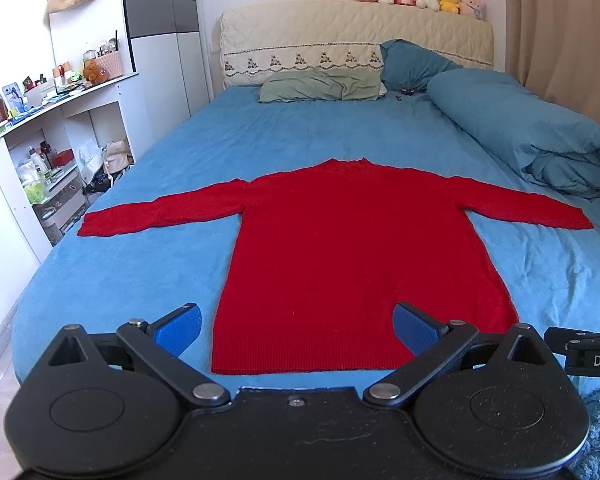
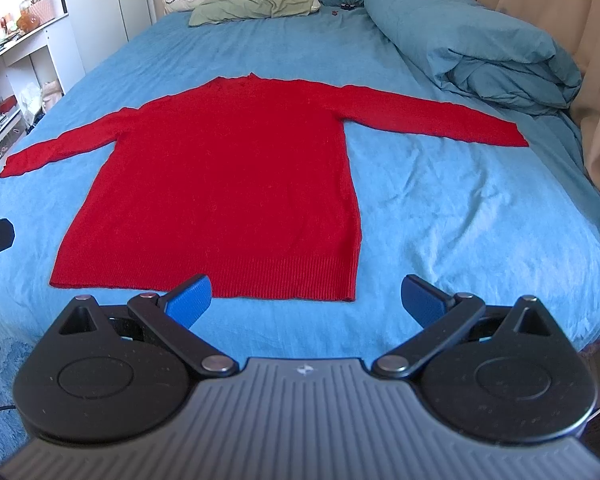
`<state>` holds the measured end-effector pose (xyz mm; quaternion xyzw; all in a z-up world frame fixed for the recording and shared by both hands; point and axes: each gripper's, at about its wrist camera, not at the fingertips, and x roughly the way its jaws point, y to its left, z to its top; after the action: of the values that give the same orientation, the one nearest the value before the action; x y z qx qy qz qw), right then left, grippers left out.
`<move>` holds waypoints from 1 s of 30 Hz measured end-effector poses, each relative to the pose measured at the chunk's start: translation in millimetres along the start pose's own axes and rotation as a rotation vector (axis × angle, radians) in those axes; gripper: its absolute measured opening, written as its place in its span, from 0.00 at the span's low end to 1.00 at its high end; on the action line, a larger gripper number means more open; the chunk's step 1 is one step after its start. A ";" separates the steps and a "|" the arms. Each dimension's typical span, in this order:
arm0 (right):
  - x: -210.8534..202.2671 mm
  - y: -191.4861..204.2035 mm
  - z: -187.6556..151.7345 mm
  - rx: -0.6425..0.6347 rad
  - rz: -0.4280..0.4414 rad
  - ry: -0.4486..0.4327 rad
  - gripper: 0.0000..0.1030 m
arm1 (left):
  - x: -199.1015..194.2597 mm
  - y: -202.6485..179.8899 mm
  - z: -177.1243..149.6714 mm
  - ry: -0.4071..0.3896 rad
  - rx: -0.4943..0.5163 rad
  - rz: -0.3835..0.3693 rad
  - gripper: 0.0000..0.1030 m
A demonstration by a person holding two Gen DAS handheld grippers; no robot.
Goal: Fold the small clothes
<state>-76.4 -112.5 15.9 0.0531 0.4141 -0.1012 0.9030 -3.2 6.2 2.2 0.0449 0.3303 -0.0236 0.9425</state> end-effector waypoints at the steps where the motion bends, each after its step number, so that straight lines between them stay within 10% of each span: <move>1: 0.2 0.5 0.2 -0.001 -0.002 0.000 1.00 | -0.3 -0.2 0.1 0.000 0.000 0.000 1.00; 30: -5.0 3.3 1.8 0.007 0.006 0.000 1.00 | -2.4 -1.4 2.6 0.006 -0.004 -0.005 1.00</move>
<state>-77.6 -108.9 21.0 0.0576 0.4136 -0.1002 0.9031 -3.6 4.6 5.6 0.0424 0.3333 -0.0253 0.9415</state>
